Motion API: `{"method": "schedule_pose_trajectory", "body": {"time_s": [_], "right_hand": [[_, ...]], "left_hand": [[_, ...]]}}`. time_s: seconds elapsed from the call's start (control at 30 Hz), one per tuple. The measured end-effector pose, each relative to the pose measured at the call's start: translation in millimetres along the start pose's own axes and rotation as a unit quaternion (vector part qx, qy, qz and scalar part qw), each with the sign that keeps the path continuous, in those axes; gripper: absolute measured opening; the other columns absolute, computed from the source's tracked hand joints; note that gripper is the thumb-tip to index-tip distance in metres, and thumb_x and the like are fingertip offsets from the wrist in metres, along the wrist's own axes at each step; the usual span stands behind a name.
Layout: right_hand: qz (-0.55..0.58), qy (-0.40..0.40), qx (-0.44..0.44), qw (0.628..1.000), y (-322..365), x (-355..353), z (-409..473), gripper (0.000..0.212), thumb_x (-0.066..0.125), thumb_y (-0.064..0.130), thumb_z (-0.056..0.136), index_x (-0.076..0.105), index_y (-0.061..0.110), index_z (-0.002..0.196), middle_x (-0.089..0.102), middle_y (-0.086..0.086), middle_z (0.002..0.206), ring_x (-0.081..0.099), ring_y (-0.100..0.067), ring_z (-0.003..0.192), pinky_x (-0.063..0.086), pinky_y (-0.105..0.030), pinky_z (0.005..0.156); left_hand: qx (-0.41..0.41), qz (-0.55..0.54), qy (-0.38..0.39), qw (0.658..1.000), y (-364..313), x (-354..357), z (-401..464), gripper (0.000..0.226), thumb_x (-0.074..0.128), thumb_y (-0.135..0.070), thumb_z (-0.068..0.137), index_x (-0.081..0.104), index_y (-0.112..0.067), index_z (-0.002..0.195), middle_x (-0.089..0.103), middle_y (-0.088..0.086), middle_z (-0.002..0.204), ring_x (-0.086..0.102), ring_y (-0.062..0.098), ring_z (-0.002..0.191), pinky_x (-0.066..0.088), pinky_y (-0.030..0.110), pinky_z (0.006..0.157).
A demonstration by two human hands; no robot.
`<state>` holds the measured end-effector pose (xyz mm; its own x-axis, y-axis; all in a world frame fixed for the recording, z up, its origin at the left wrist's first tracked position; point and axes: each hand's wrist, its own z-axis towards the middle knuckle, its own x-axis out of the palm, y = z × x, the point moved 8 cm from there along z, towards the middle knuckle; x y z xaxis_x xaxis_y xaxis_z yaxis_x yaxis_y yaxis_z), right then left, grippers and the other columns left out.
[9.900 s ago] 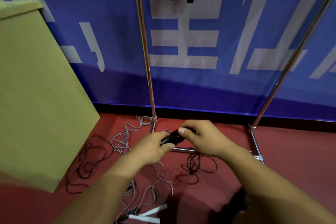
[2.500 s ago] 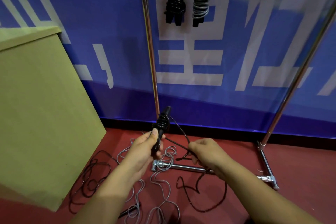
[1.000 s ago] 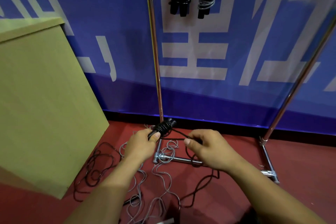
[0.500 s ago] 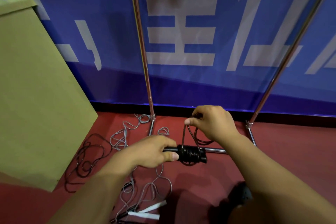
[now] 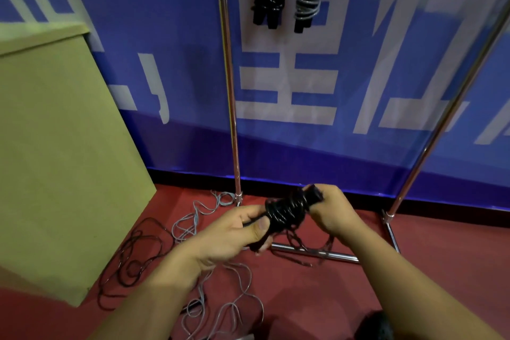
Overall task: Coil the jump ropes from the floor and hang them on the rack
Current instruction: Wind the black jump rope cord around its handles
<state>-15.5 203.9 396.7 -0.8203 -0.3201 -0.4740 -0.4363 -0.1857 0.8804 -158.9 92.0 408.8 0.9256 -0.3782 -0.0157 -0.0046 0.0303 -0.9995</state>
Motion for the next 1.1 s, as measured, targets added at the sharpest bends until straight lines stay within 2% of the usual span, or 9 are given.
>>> {"method": "schedule_pose_trajectory", "body": {"time_s": [0.07, 0.17, 0.33, 0.47, 0.6, 0.73, 0.83, 1.0, 1.1], "right_hand": [[-0.035, 0.011, -0.006, 0.999, -1, 7, -2, 0.033, 0.070, 0.029, 0.089, 0.066, 0.029, 0.056, 0.047, 0.013, 0.046, 0.036, 0.001, 0.046, 0.032, -0.019, 0.050], [-0.090, 0.040, -0.034, 0.995, 5, 22, -6, 0.035, 0.060, 0.042, 0.094, 0.070, 0.016, 0.074, 0.050, 0.007, 0.055, 0.041, -0.004, 0.053, 0.036, -0.027, 0.055], [-0.169, 0.056, -0.103, 0.979, 25, 36, -20, 0.042, 0.048, 0.046, 0.099, 0.065, 0.012, 0.081, 0.052, 0.000, 0.058, 0.048, -0.010, 0.058, 0.042, -0.031, 0.063], [-0.189, 0.133, -0.124, 0.965, 36, 57, -37, 0.030, 0.050, 0.045, 0.097, 0.049, 0.035, 0.069, 0.049, 0.008, 0.058, 0.046, -0.007, 0.057, 0.035, -0.021, 0.055], [-0.205, 0.149, -0.100, 0.962, 36, 63, -40, 0.017, 0.051, 0.037, 0.095, 0.057, 0.026, 0.084, 0.053, 0.012, 0.065, 0.050, -0.010, 0.066, 0.039, -0.026, 0.059], [-0.212, 0.160, -0.008, 0.964, 24, 50, -35, 0.025, 0.059, 0.034, 0.087, 0.062, 0.017, 0.069, 0.060, 0.002, 0.064, 0.056, -0.018, 0.064, 0.043, -0.026, 0.055], [-0.142, 0.177, 0.036, 0.973, 19, 46, -36, 0.027, 0.062, 0.032, 0.084, 0.066, 0.016, 0.063, 0.057, 0.001, 0.055, 0.051, -0.012, 0.049, 0.044, -0.026, 0.051], [-0.009, 0.174, 0.086, 0.981, 12, 52, -42, 0.025, 0.059, 0.030, 0.091, 0.065, 0.006, 0.085, 0.058, 0.001, 0.056, 0.056, -0.017, 0.053, 0.049, -0.033, 0.058], [0.014, 0.198, 0.128, 0.972, 10, 51, -47, 0.024, 0.059, 0.025, 0.091, 0.063, 0.004, 0.079, 0.059, -0.009, 0.056, 0.056, -0.021, 0.052, 0.047, -0.030, 0.058]], "left_hand": [[0.005, -0.068, -0.088, 0.994, 1, -15, 2, 0.044, 0.063, -0.048, 0.087, 0.062, -0.010, 0.111, 0.050, 0.001, 0.064, 0.046, 0.012, 0.058, 0.040, 0.022, 0.058], [0.011, -0.113, -0.209, 0.971, 4, -38, 2, 0.045, 0.062, -0.045, 0.086, 0.059, -0.003, 0.102, 0.048, 0.002, 0.062, 0.043, 0.012, 0.056, 0.040, 0.022, 0.056], [-0.039, -0.030, -0.342, 0.939, 19, -71, -6, 0.029, 0.050, -0.032, 0.101, 0.065, -0.010, 0.089, 0.047, 0.002, 0.060, 0.042, 0.014, 0.053, 0.038, 0.028, 0.057], [-0.074, 0.046, -0.376, 0.922, 29, -80, -10, 0.025, 0.053, -0.032, 0.101, 0.068, -0.020, 0.084, 0.049, -0.006, 0.059, 0.046, 0.010, 0.055, 0.042, 0.026, 0.056], [-0.115, 0.135, -0.398, 0.900, 38, -92, -13, 0.023, 0.056, -0.033, 0.100, 0.069, -0.022, 0.085, 0.051, -0.012, 0.058, 0.046, 0.010, 0.057, 0.039, 0.028, 0.059], [-0.144, 0.226, -0.413, 0.870, 41, -108, -20, 0.028, 0.056, -0.032, 0.100, 0.061, -0.019, 0.075, 0.050, -0.008, 0.058, 0.044, 0.011, 0.054, 0.033, 0.030, 0.053], [-0.164, 0.323, -0.402, 0.841, 42, -115, -23, 0.024, 0.056, -0.036, 0.099, 0.060, -0.024, 0.078, 0.055, -0.007, 0.060, 0.053, 0.016, 0.060, 0.037, 0.030, 0.057], [-0.203, 0.400, -0.397, 0.801, 46, -110, -18, 0.020, 0.053, -0.047, 0.098, 0.062, -0.031, 0.091, 0.056, -0.009, 0.066, 0.057, 0.022, 0.069, 0.037, 0.031, 0.059], [-0.217, 0.429, -0.394, 0.783, 45, -107, -15, 0.023, 0.051, -0.051, 0.097, 0.063, -0.032, 0.097, 0.060, -0.009, 0.071, 0.058, 0.021, 0.071, 0.037, 0.030, 0.059]]}}
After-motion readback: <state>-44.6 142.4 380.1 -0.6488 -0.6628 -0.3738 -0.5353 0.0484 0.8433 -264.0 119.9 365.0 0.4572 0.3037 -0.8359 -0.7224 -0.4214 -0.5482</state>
